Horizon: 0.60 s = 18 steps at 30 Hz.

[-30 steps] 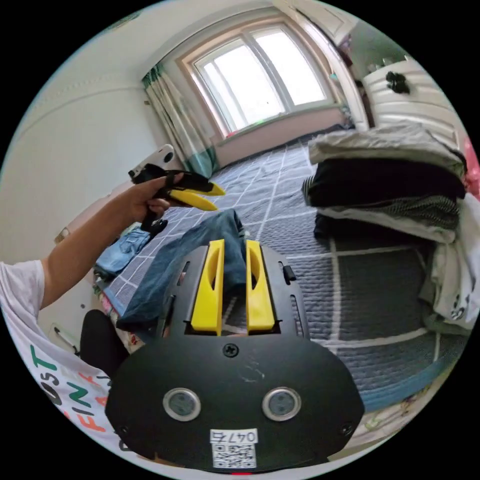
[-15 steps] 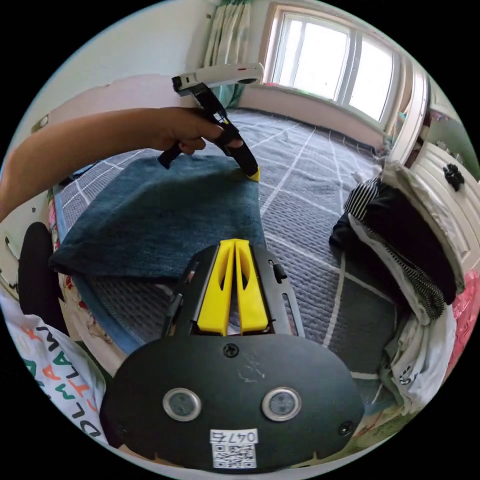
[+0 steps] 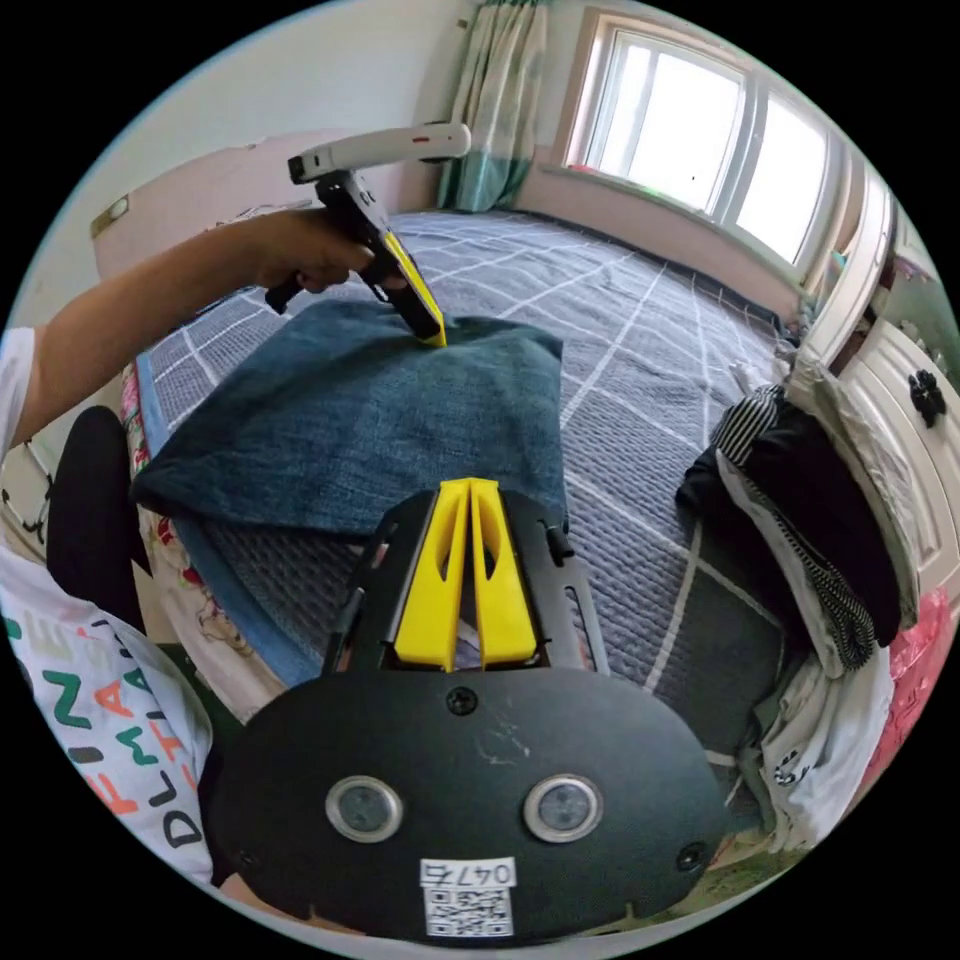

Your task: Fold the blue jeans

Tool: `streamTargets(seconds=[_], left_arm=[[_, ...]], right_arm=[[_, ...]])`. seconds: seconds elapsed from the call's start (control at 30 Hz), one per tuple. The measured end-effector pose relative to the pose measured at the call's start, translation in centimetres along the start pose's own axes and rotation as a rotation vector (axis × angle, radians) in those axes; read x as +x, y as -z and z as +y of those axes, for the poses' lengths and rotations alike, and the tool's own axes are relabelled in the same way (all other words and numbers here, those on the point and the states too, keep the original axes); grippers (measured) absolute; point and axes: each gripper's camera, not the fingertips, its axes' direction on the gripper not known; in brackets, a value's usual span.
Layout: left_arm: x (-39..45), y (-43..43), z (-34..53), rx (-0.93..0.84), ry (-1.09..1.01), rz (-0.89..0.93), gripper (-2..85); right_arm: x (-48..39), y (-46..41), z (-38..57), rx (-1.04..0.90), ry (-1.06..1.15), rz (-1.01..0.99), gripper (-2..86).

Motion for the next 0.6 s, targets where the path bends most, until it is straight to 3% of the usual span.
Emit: streamTargets(seconds=[0.17,0.27,0.37,0.43,0.5,0.6], left_arm=[[-3.3,0.7,4.8,0.114,0.211,0.161,-0.7],[-5.5,6.2,12.8,0.32,0.366,0.113,-0.2],[-7.4,7.9,21.9,0.367,0.538,0.057,4.9],[-8.2,6.7,26.3,0.346,0.612,0.178,11.6],[-8.4,4.2,30.7,0.367,0.693,0.408,16.7],[-7.1,1.4,33.8,0.381,0.765,0.51,16.8]], right_arm=[[0.2,-1.1,0.0,-0.049,0.008,-0.036,0.2],[0.8,0.6,0.5,0.014,-0.026,-0.041,0.9],[1.5,2.6,1.3,0.116,-0.073,-0.012,1.2],[2.0,3.1,1.6,0.133,-0.098,-0.024,1.3],[2.4,3.2,2.0,0.142,-0.121,-0.034,1.4],[2.9,3.2,2.5,0.153,-0.154,-0.071,1.5]])
